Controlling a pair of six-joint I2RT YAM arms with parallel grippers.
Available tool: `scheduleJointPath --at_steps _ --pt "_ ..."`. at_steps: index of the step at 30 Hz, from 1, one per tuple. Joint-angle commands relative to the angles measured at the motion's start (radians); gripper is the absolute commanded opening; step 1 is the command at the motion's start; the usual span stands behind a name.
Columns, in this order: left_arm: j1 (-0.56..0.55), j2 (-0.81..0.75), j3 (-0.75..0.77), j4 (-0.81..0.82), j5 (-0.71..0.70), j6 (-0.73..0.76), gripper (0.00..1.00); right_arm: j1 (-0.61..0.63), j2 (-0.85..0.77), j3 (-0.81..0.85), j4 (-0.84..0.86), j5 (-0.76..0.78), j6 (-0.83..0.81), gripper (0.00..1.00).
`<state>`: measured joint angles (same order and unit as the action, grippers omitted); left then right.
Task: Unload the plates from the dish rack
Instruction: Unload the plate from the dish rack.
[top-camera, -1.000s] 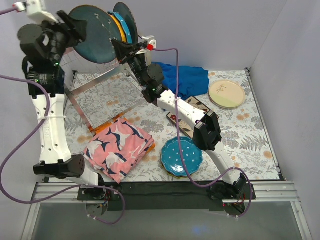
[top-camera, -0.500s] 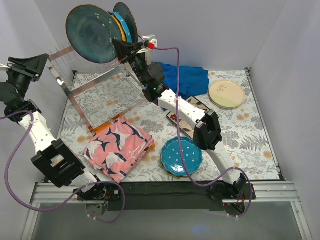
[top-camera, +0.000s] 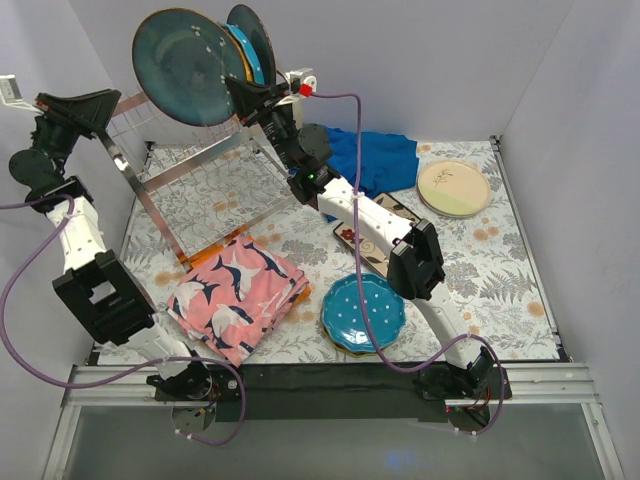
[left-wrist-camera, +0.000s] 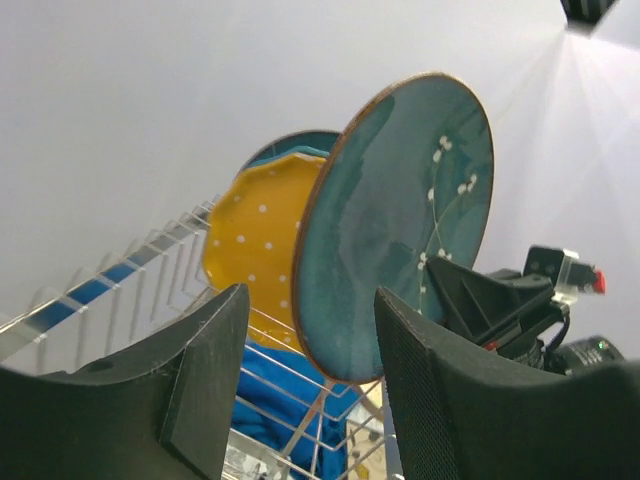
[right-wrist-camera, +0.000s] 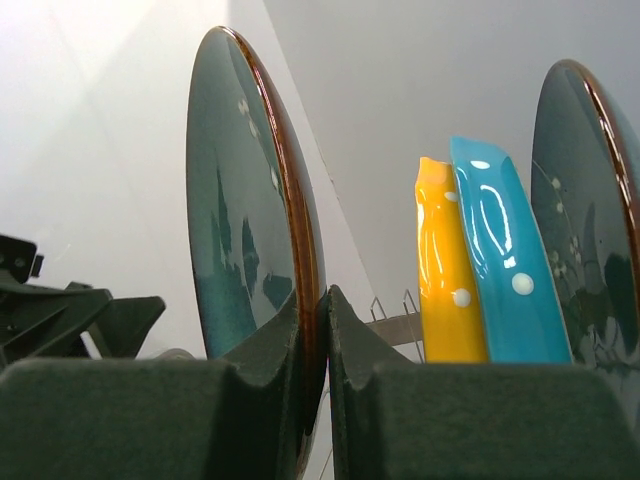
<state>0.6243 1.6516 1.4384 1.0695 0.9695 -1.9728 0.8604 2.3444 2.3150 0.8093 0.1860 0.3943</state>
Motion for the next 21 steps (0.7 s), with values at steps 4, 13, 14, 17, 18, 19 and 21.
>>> scheduleJointPath --at_steps 4,13,14,17,18,19,21 --pt "-0.146 0.085 0.186 -0.178 0.120 0.176 0.51 -0.034 -0.022 0.014 0.019 0.004 -0.015 0.01" --pt "-0.149 0.120 0.211 -0.184 0.107 0.200 0.47 -0.032 -0.019 0.017 0.019 -0.003 -0.014 0.01" --pt "-0.149 0.125 0.208 -0.168 0.109 0.190 0.46 -0.034 -0.019 0.015 0.019 -0.006 -0.015 0.01" --pt "-0.150 0.160 0.208 -0.024 0.133 0.082 0.40 -0.034 -0.019 0.015 0.019 -0.014 -0.012 0.01" --pt "-0.152 0.183 0.211 0.085 0.138 -0.013 0.38 -0.035 -0.013 0.018 0.018 -0.014 -0.006 0.01" --pt "-0.150 0.200 0.220 0.128 0.143 -0.052 0.38 -0.034 -0.011 0.027 0.018 -0.017 -0.003 0.01" --pt "-0.153 0.227 0.266 0.212 0.146 -0.121 0.36 -0.034 -0.011 0.029 0.019 -0.028 0.006 0.01"
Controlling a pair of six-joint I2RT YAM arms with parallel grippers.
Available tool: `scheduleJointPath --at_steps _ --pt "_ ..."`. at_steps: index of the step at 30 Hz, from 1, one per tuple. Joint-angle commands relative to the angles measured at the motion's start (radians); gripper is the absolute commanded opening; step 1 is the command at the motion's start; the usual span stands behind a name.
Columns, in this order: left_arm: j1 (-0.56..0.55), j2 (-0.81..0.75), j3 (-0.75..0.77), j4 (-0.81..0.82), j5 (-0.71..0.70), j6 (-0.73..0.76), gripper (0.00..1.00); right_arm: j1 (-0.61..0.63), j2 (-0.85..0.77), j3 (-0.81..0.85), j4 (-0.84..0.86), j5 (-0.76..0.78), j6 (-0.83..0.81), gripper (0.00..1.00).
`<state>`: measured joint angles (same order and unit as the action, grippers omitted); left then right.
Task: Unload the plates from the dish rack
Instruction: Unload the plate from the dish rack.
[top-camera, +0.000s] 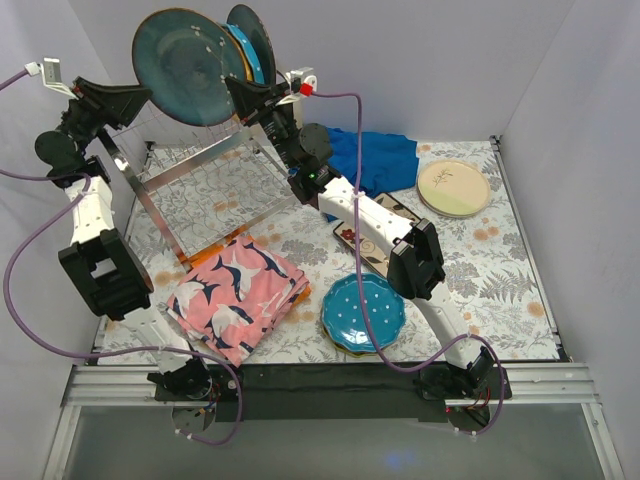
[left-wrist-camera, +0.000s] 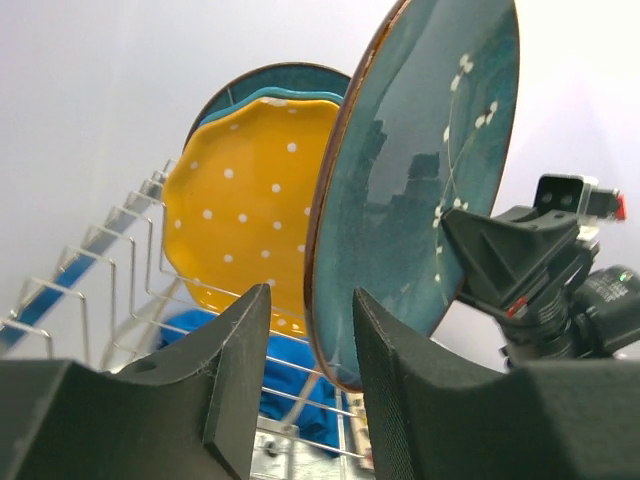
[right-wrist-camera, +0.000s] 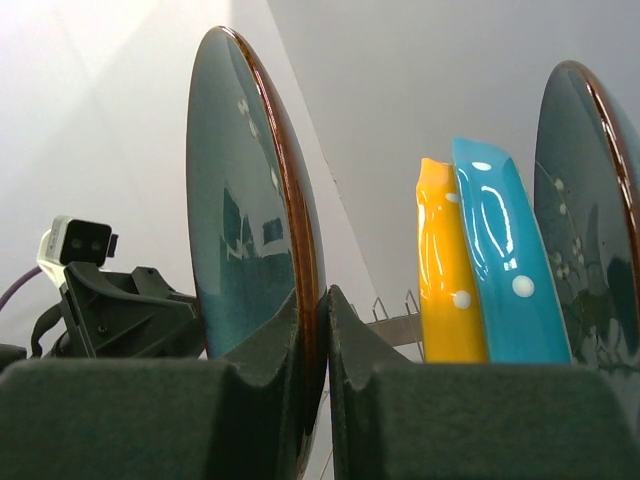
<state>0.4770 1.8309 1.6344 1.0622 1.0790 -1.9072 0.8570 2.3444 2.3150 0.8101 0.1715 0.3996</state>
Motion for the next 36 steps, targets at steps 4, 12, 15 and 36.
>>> scheduleJointPath --at_steps 4,12,15,36 --pt "-0.021 0.108 0.139 0.268 0.039 -0.274 0.34 -0.032 -0.014 0.021 0.017 -0.020 0.004 0.01" --pt "-0.081 0.126 0.216 0.176 0.055 -0.220 0.31 -0.030 -0.025 0.008 0.015 -0.056 0.005 0.01" --pt "-0.101 0.140 0.222 0.194 0.052 -0.243 0.31 -0.030 -0.031 -0.008 0.015 -0.058 0.002 0.01" --pt "-0.129 0.036 0.239 0.061 0.024 -0.141 0.00 -0.030 -0.079 0.001 0.037 -0.141 -0.015 0.01"
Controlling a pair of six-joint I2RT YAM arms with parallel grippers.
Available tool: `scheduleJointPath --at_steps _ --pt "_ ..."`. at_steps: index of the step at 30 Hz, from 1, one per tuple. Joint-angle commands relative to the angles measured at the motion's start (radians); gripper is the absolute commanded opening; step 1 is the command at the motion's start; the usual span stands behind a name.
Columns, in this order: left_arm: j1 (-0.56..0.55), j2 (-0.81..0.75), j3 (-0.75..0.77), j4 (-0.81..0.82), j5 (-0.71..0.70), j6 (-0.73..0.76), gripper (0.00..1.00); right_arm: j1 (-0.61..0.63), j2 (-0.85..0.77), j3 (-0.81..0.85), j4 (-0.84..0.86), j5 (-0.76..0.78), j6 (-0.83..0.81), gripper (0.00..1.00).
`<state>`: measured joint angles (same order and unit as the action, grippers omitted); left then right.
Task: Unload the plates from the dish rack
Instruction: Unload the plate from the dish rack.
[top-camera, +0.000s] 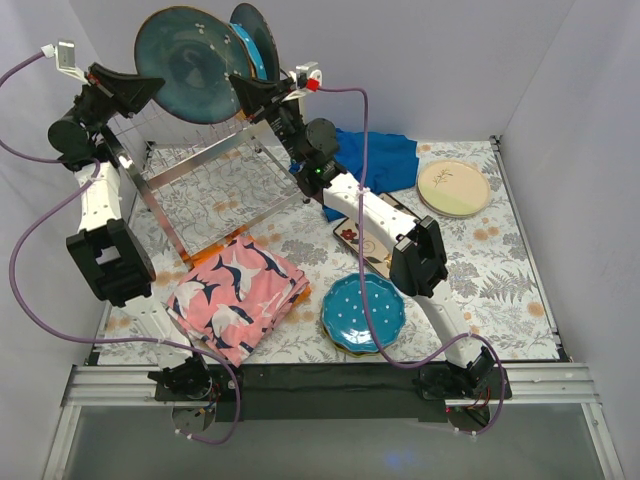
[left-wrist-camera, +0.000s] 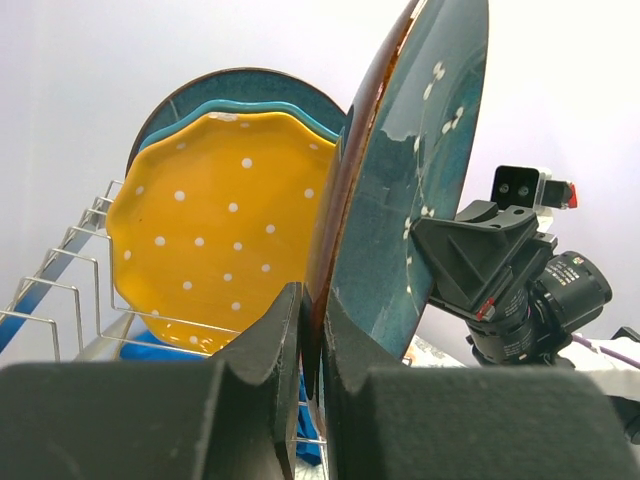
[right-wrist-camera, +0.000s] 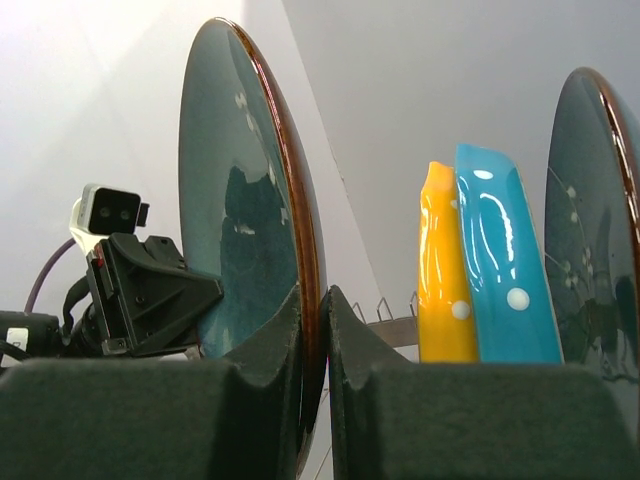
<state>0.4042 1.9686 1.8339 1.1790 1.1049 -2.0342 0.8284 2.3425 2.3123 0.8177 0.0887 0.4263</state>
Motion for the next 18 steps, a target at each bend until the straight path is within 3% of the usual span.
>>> scheduleJointPath --at_steps 1,11,18 --pt "-0.056 -0.108 0.031 -0.056 -0.008 -0.014 0.00 -0.002 -0.081 0.002 0.029 -0.063 -0.047 0.01" --pt "-0.056 -0.154 0.034 -0.039 -0.033 -0.011 0.00 -0.002 -0.109 -0.016 0.037 -0.113 -0.081 0.01" --pt "-0.056 -0.186 -0.053 -0.004 -0.082 0.111 0.00 -0.005 -0.022 0.091 0.049 -0.147 -0.156 0.01"
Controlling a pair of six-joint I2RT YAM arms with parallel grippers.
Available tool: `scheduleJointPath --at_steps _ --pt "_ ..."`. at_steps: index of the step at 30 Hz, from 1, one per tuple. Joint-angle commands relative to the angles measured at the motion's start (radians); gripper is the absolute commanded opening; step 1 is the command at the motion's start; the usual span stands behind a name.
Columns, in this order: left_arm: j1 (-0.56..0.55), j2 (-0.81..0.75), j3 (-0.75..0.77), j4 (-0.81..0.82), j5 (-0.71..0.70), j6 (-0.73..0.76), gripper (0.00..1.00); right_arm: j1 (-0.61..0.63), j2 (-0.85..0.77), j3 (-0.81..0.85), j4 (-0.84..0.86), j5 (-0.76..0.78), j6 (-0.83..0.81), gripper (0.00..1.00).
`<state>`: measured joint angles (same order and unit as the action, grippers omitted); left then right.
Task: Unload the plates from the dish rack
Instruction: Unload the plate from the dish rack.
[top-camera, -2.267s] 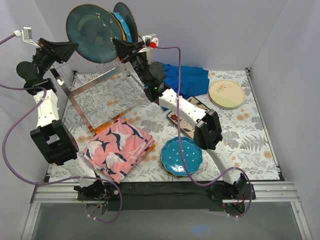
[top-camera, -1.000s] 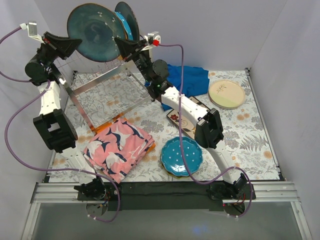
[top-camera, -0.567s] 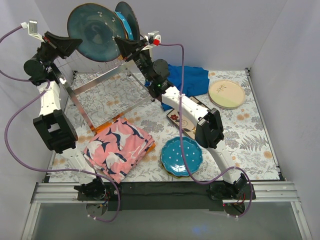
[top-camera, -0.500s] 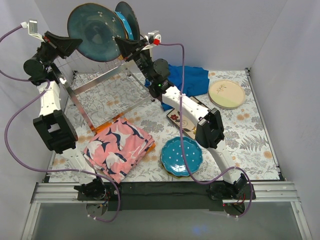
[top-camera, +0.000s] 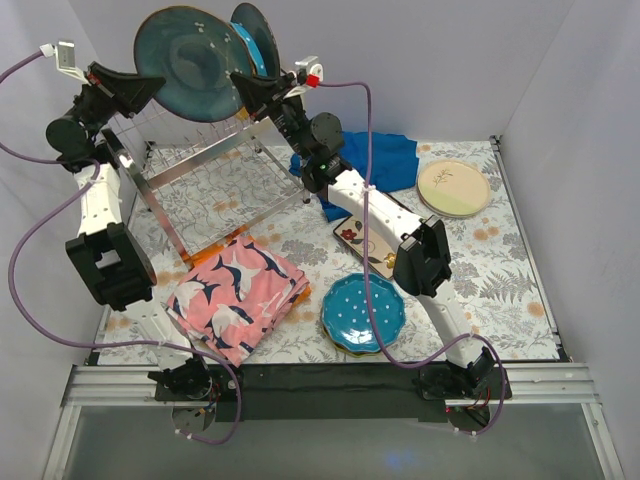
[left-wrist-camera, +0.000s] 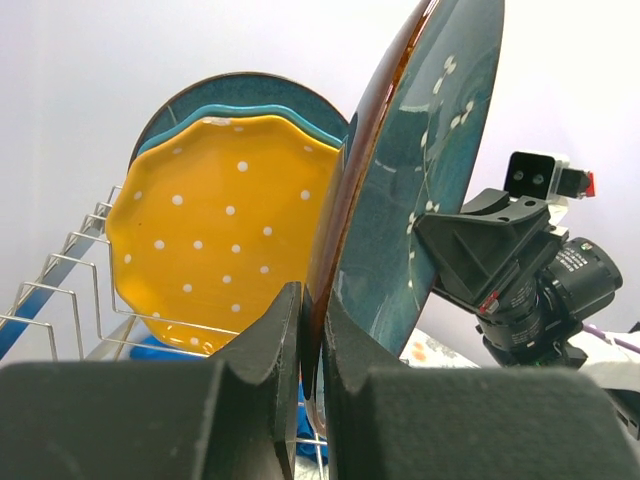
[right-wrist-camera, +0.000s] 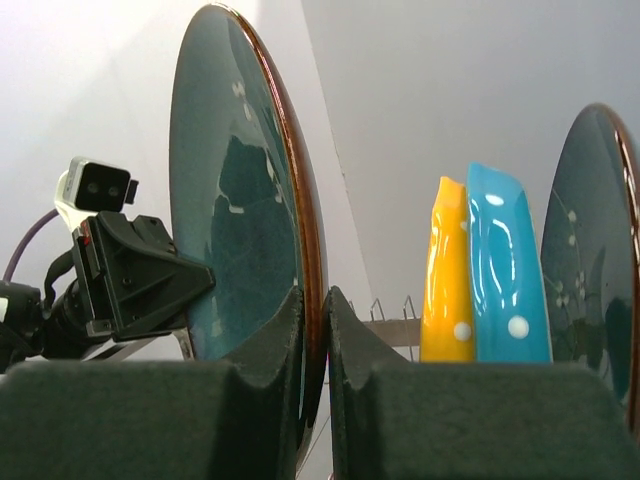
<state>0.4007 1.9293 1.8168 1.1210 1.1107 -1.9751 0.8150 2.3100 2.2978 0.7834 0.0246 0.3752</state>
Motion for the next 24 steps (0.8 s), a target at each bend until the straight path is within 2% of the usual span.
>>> scheduleJointPath --at_steps 1,12,24 --pt "-0.054 -0.147 -0.042 0.069 -0.092 0.051 0.00 0.009 0.018 0.112 0.085 -0.084 -0.117 0.01" --pt "-0.059 -0.110 -0.076 0.163 -0.100 0.054 0.00 0.007 0.045 0.123 0.122 -0.097 -0.222 0.01" --pt "-0.069 -0.128 0.012 0.096 -0.109 0.088 0.00 0.007 0.028 0.117 0.177 -0.109 -0.240 0.01"
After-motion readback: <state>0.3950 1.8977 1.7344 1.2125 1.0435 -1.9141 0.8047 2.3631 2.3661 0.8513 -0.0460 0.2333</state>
